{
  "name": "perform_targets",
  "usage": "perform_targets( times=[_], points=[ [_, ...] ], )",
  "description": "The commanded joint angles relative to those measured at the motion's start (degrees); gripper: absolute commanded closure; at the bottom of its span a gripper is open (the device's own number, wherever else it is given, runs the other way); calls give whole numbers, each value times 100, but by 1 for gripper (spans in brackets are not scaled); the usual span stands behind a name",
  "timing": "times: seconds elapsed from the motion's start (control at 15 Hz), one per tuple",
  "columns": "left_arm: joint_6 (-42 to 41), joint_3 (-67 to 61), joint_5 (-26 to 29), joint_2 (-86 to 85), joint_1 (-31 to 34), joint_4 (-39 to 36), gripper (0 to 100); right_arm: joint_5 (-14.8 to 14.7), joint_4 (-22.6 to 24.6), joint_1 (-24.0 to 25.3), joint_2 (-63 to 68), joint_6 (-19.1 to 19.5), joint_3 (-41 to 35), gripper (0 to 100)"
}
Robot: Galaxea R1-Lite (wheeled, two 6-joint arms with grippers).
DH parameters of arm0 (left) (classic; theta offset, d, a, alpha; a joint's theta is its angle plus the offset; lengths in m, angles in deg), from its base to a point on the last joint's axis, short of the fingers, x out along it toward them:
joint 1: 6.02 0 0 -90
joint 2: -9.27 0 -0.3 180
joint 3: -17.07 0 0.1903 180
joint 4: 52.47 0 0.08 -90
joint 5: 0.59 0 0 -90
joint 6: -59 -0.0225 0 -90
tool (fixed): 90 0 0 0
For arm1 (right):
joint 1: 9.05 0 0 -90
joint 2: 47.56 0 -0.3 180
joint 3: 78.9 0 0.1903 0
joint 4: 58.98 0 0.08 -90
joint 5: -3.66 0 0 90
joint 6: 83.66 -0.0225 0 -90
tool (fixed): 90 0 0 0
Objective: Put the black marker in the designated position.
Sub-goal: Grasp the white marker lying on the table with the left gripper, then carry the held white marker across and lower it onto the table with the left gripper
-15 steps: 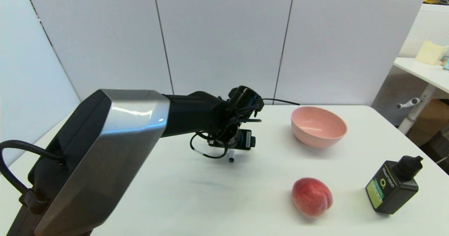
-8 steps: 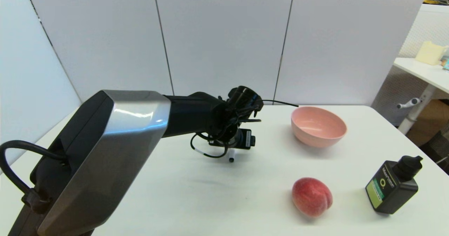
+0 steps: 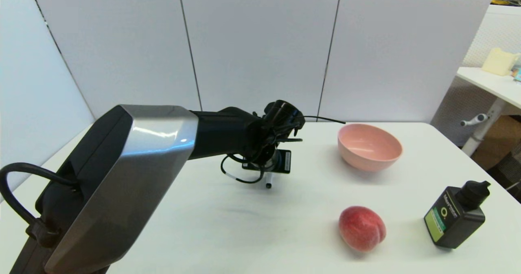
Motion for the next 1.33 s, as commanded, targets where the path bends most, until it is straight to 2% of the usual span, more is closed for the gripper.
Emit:
perform_targets(
  times=[0.07,0.53,0.6,0.73,0.87,0.93,1.07,1.13,1.2,1.33],
  points=[
    [13,0,-1,17,10,31,100,-2,2,0,7,0,0,0],
    [13,-26,17,-370,54,110,100,-2,2,0,7,0,0,0],
    [4,-35,17,-721,115,304,100,-2,2,0,7,0,0,0],
    [4,-35,-27,-1688,370,1165,100,-2,2,0,7,0,0,0],
    [-294,-35,-229,-2927,1100,2070,100,-2,2,0,7,0,0,0],
    [-734,-44,-449,-3305,1671,2299,100,-2,2,0,7,0,0,0],
    [-2158,-17,-783,-3630,3174,2325,100,-2,2,0,7,0,0,0],
    [-2931,-17,-555,-3604,3842,2220,100,-2,2,0,7,0,0,0],
    [-4223,-26,482,-3490,4677,2009,100,-2,2,0,7,0,0,0],
    [-6456,-35,2697,-2901,5802,1877,100,-2,2,0,7,0,0,0]
  ],
)
